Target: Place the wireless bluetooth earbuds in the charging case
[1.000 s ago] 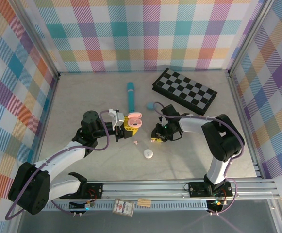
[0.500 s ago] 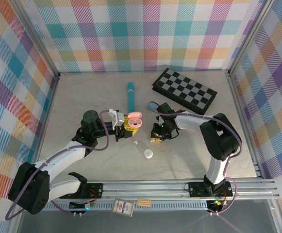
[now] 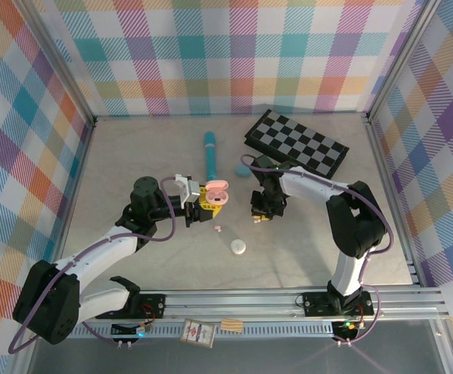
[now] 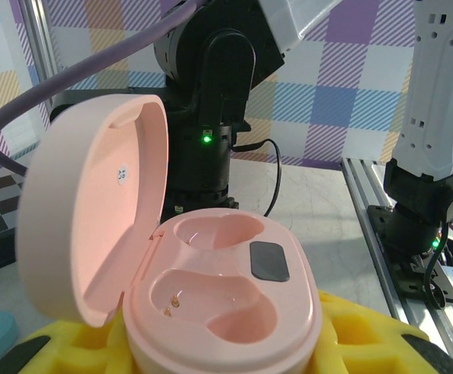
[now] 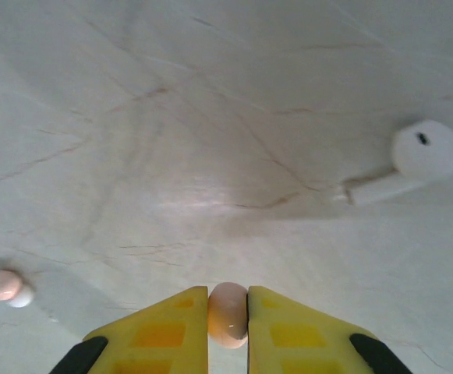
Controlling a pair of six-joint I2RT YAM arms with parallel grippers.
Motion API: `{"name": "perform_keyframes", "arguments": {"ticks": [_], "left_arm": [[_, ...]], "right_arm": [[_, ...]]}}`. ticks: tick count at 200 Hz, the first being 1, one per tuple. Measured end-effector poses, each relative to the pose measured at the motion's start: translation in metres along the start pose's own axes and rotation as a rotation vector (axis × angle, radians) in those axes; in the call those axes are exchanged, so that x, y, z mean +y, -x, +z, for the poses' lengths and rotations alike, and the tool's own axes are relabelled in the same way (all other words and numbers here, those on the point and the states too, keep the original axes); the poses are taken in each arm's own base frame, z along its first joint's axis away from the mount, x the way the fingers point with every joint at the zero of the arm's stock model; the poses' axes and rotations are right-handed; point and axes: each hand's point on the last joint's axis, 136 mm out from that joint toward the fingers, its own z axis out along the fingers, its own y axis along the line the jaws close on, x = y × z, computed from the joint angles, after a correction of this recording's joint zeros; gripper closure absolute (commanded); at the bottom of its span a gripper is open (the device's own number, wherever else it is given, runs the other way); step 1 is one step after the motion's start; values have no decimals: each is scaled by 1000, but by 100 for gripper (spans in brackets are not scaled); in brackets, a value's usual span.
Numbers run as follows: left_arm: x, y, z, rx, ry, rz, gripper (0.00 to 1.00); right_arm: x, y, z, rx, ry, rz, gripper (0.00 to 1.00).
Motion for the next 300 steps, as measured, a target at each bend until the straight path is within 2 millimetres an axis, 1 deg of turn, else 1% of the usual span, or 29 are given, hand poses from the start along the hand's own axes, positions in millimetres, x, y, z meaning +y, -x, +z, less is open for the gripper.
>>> {"name": "perform_keyframes", "arguments": {"ticks": [17, 45, 92, 125, 155, 184, 220, 245, 276, 300], "left_arm": [[0, 0, 0, 0, 0, 0, 65], [-1, 0, 0, 0, -3, 0, 65], [0, 0, 0, 0, -3, 0, 65], [0, 0, 0, 0, -3, 1, 65], [0, 1, 0, -1, -3, 2, 65], [0, 1, 0, -1, -3, 2, 65], [0, 1, 0, -1, -3, 2, 65], [0, 1, 0, -1, -3, 1, 65], [0, 1, 0, -1, -3, 2, 65], [0, 1, 0, -1, -3, 2, 65]], "right_arm": [[-7, -2, 5, 17, -38, 6, 83], [-20, -8, 21, 67, -102, 20, 83], [-20, -7, 20, 67, -108, 21, 81], [-19, -7, 20, 67, -104, 17, 73], [-9, -6, 23, 62, -45, -1, 63], [-6, -10, 23, 38, 19, -24, 59], [-10, -15, 20, -10, 91, -43, 57], [-11, -19, 19, -38, 147, -55, 58], [-7, -16, 24, -48, 217, -51, 60], [-5, -15, 23, -55, 254, -42, 62]]}}
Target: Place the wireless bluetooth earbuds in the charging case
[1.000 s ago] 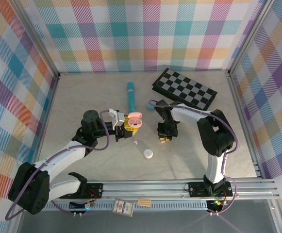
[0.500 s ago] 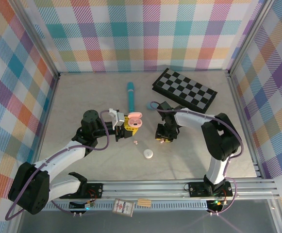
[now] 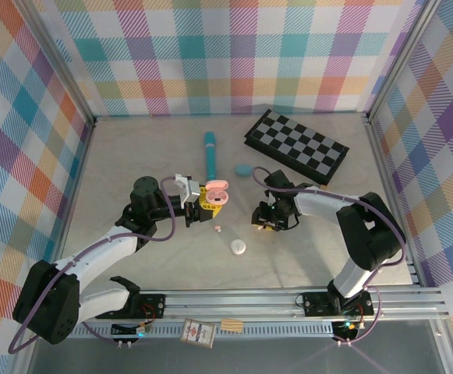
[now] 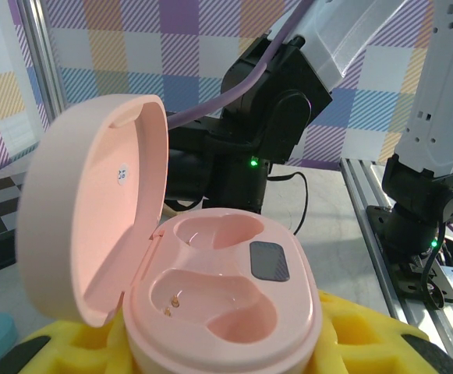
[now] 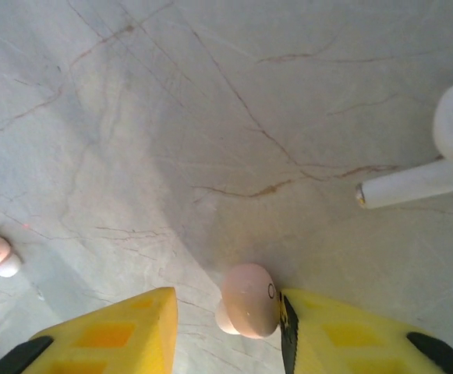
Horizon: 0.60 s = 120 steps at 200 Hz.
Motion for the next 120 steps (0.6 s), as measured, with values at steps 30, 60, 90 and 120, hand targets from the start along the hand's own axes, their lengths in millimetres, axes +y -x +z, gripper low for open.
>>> {"name": "perform_keyframes", "arguments": {"ticks": [30, 60, 90, 120], "left_arm": [[0, 0, 0, 0, 0, 0, 65], [0, 0, 0, 0, 0, 0, 65], [0, 0, 0, -1, -3, 1, 65], [0, 1, 0, -1, -4, 1, 65]], "right_arm": [[4, 4, 1, -18, 25, 1, 65], [10, 9, 2, -38, 58, -13, 65], [13, 12, 2, -49, 74, -19, 64], [11, 13, 4, -49, 71, -34, 64]]}}
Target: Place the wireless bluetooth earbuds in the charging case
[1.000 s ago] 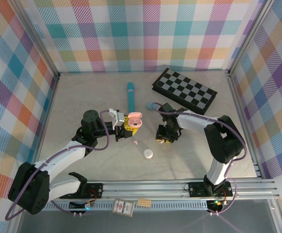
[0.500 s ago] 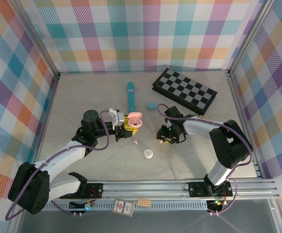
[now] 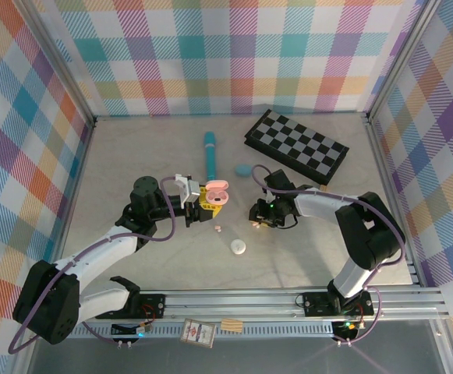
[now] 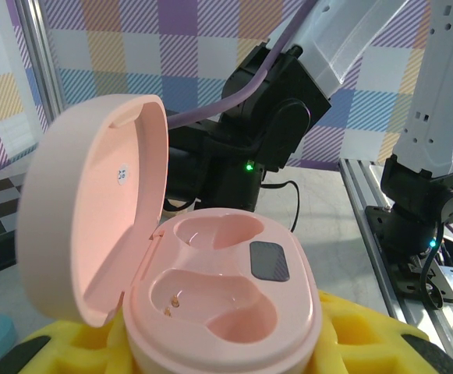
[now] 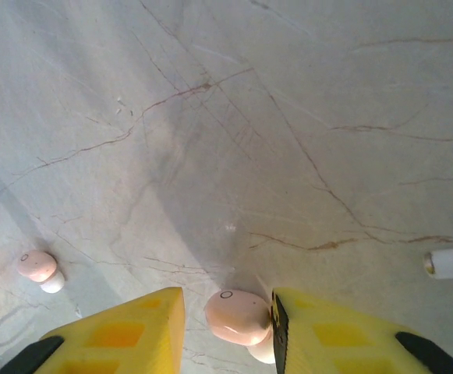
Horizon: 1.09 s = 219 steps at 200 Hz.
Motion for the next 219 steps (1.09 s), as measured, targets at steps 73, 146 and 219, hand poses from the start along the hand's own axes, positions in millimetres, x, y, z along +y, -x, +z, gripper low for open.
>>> {"name": "perform_keyframes", "arguments": {"ticks": [73, 146, 219], "left_arm": [[0, 0, 0, 0, 0, 1, 65], [0, 1, 0, -1, 0, 2, 65], [-1, 2, -1, -3, 1, 7, 65]], "right_arm": [[1, 0, -1, 6, -5, -157, 59], [8, 5, 6, 21, 28, -219, 58], [7, -3, 5, 10, 100, -240, 64]]}}
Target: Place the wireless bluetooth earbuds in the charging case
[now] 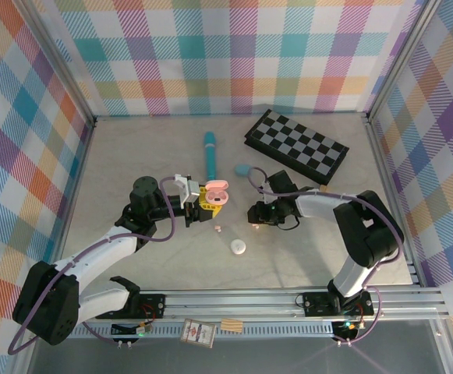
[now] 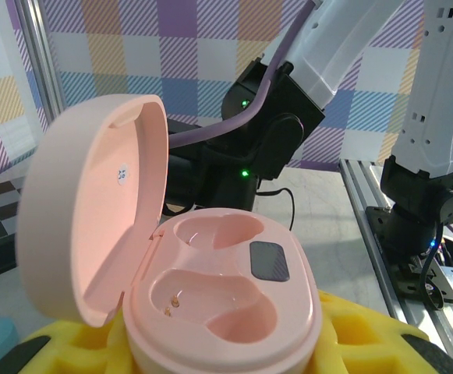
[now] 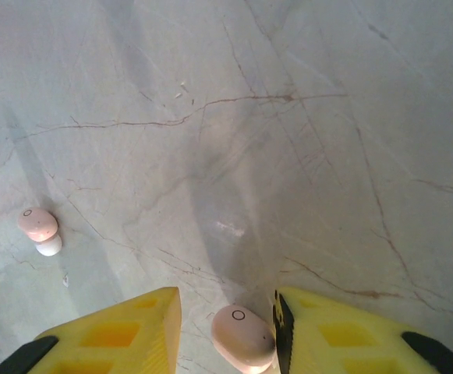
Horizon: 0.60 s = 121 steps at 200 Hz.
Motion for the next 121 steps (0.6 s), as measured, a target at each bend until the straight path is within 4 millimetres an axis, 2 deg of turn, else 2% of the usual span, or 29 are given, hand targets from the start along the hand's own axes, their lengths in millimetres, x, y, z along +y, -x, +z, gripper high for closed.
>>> {"name": "perform_keyframes", "arguments": {"ticks": [95, 121], "left_arm": [[0, 1, 0, -1, 0, 2, 65], [0, 1, 0, -1, 0, 2, 66]], "right_arm": [[4, -9, 2, 19, 38, 0, 68], [4, -13, 2, 25, 43, 0, 72]]}}
